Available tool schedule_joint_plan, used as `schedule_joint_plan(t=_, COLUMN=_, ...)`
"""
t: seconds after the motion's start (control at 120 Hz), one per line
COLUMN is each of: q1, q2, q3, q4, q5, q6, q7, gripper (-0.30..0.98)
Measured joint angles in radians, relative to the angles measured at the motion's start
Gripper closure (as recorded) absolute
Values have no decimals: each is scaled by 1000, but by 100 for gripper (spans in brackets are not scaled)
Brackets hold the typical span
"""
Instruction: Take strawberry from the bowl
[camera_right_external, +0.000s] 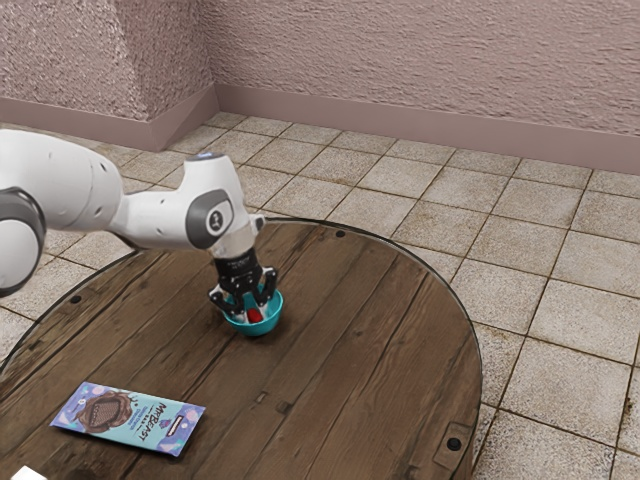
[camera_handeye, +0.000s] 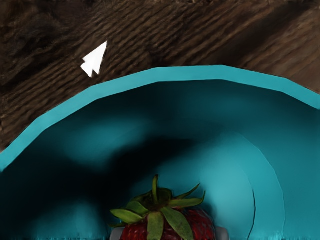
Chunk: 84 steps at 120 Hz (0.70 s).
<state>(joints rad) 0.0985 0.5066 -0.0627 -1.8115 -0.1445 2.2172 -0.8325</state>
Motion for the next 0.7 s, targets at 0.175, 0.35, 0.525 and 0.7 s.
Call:
schedule_joint_plan(t=0.175, q1=-43, q2=-117, q3=0, q4=-60, q5=8, q6=-15, q7=-22, gripper=69)
schedule_joint_plan(t=0.35, q1=-261, q2=-136, q3=18, q4=-56, q5=18, q6=-28, q7=-64, gripper=73)
schedule_joint_plan(t=0.525, q1=-255, q2=-104, q3=31, q4=-30, q5=14, q6=-27, q7=-79, gripper=48)
schedule_joint_plan(t=0.7, q1=-232, q2=-511, q3=-9, q4=31, q5=162, q6=-247, q7=5, gripper=21)
